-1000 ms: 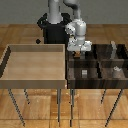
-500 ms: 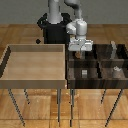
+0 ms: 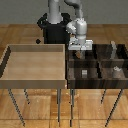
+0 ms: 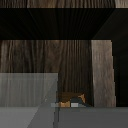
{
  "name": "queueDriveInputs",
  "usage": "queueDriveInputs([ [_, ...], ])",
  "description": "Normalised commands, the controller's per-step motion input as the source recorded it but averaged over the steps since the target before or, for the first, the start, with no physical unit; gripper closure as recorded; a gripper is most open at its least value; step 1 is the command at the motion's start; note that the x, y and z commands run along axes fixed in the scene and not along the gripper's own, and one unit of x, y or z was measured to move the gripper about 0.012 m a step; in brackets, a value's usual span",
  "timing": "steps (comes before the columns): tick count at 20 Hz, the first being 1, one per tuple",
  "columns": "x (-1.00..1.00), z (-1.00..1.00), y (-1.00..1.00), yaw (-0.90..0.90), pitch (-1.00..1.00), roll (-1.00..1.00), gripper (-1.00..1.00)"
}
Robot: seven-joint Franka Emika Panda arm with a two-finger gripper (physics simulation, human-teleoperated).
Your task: Place the loaf of bread into the appropriate compartment.
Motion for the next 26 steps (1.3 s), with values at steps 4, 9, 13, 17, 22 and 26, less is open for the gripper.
queueDriveInputs([
  [4, 0.0, 0.0, 0.0, 0.0, 0.0, 0.0, -1.0],
  [9, -0.2, 0.0, 0.0, 0.0, 0.0, 0.0, -1.0],
  [13, -0.5, 0.0, 0.0, 0.0, 0.0, 0.0, -1.0],
  [17, 0.0, 0.0, 0.0, 0.0, 0.0, 0.0, -1.0],
  [22, 0.0, 0.0, 0.2, 0.0, 0.0, 0.0, -1.0],
  [26, 0.0, -0.75, 0.0, 0.0, 0.0, 0.0, -1.0],
])
